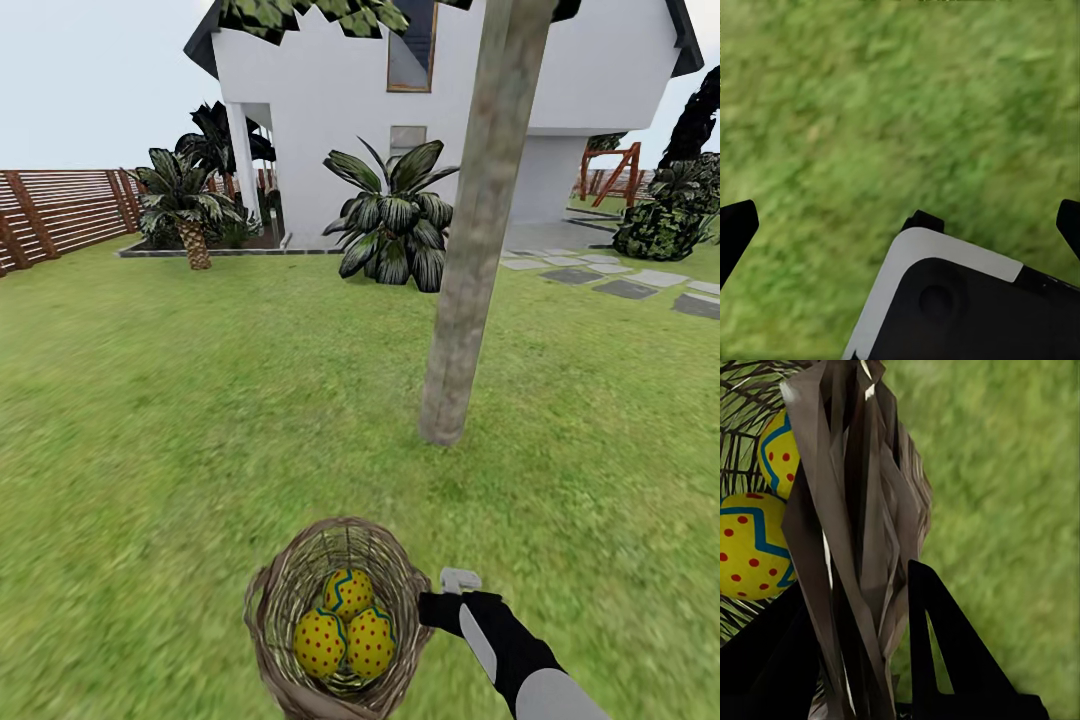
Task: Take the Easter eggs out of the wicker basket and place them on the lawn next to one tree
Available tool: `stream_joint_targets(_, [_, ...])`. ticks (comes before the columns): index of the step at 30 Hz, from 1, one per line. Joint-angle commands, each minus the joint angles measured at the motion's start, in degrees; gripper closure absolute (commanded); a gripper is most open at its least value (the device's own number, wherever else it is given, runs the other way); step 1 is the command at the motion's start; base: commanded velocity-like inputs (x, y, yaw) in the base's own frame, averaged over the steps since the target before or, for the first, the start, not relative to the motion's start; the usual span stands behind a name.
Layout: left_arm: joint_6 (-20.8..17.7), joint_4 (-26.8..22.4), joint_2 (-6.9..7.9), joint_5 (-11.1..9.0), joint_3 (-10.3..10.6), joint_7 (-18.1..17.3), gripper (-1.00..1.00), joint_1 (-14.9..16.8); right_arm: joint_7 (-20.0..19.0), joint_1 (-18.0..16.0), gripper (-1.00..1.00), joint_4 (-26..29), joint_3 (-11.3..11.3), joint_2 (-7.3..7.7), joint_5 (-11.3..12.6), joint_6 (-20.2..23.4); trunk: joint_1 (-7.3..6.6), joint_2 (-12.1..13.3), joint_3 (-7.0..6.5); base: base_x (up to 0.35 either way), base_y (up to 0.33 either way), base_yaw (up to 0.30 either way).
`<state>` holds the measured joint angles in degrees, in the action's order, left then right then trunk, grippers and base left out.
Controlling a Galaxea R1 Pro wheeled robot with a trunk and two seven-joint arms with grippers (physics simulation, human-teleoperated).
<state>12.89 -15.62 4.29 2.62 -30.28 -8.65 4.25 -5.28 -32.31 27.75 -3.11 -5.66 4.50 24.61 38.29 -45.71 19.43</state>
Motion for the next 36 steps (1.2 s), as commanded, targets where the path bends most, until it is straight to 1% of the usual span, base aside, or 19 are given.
stream_joint_targets(1, [0.2, 0.1, 0.00, 0.3, -0.5, -0.4, -1.00, 0.1, -0.1, 0.0, 1.00, 0.1, -0.3, -0.05, 0.8, 0.3, 0.23, -0.5, 0.25, 0.000, 0.000, 0.000])
stream_joint_targets(12, [0.2, 0.1, 0.02, 0.3, -0.5, -0.4, -1.00, 0.1, -0.5, 0.1, 1.00, 0.1, -0.4, 0.03, 1.0, -0.3, 2.65, -4.9, 2.23, 0.000, 0.000, 0.000])
stream_joint_targets(19, [0.1, 0.1, 0.02, 0.4, -0.5, -0.4, -1.00, 0.1, -0.5, 0.1, 1.00, 0.1, -0.4, 0.04, 1.0, -0.3, 2.65, -4.9, 2.23, 0.058, 0.029, 0.000])
stream_joint_targets(36, [0.1, 0.1, 0.02, 0.6, -0.5, -0.2, -1.00, 0.1, -0.6, 0.1, 1.00, 0.1, -0.3, 0.02, 1.1, -0.3, 2.65, -4.9, 2.23, 0.314, 0.128, 0.000])
